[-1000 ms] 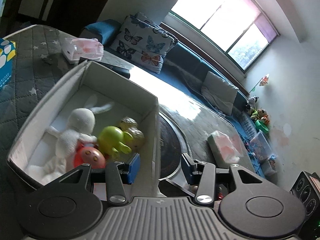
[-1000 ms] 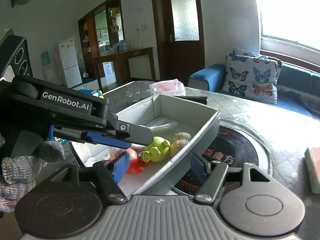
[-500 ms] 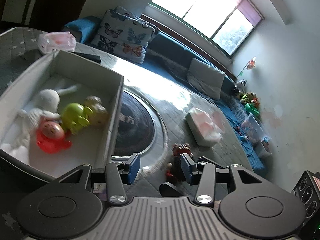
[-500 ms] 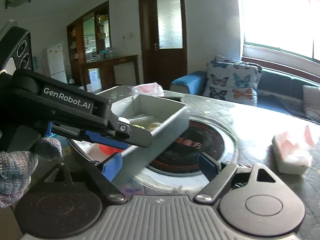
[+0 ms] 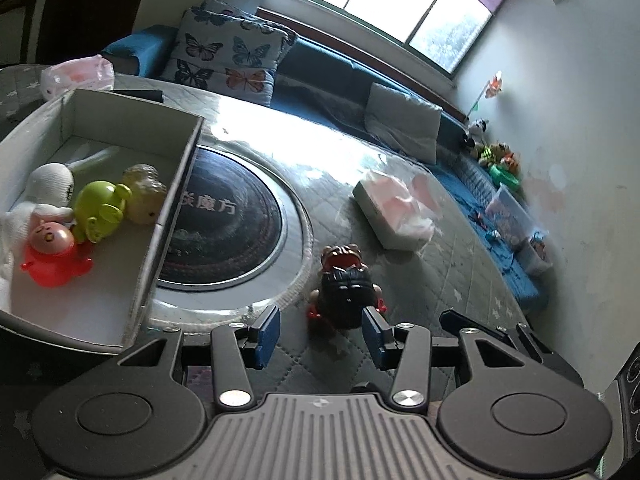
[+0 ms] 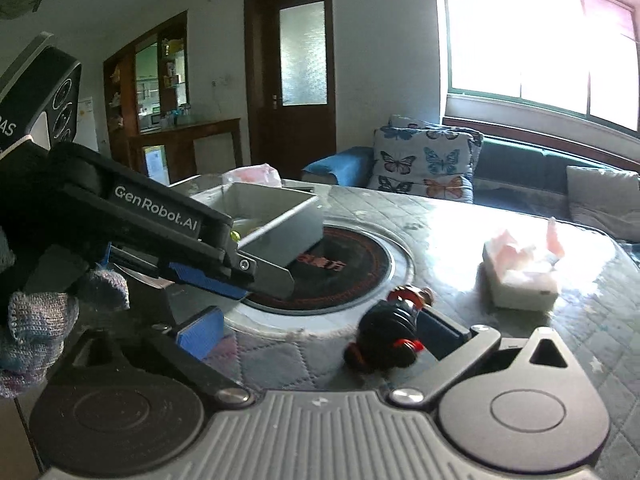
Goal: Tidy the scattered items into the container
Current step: 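Move the left tool to the black-and-red figure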
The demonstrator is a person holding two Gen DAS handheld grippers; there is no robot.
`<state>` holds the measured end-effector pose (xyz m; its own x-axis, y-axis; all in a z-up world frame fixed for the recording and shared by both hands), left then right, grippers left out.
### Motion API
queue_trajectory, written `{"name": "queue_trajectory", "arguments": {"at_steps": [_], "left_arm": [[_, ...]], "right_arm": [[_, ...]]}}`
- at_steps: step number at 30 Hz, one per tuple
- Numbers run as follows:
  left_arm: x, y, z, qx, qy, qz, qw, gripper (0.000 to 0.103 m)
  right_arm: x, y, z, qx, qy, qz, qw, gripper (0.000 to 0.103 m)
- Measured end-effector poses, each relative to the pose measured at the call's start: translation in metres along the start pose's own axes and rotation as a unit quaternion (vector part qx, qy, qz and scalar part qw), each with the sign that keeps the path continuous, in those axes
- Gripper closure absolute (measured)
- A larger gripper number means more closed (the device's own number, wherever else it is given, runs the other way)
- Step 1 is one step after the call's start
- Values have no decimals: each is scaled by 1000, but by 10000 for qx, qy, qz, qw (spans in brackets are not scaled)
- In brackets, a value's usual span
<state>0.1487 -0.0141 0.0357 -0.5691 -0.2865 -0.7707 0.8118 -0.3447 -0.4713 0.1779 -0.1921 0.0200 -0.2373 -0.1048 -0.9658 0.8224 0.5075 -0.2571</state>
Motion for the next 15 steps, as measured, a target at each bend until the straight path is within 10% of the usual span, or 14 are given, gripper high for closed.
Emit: {"name": "queue_trajectory", "arguments": {"at_steps": [15], "left_arm": [[5,26,5,-4,163,-217,9996,55]], "right_arm": [[19,7,35,293,596,-158,9977,0]]}}
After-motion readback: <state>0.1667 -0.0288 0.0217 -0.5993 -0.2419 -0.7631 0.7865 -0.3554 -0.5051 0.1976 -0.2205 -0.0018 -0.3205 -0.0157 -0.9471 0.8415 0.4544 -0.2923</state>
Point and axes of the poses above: each gripper's, at about its wrist camera, not at the fingertips, and y roughly the way its jaws point, z to its right, x to its underside, the point moved 3 cm from there along y, roughly the way its jaws point, and after that the axes turned 13 degrees about z, right-handed, at the moved point
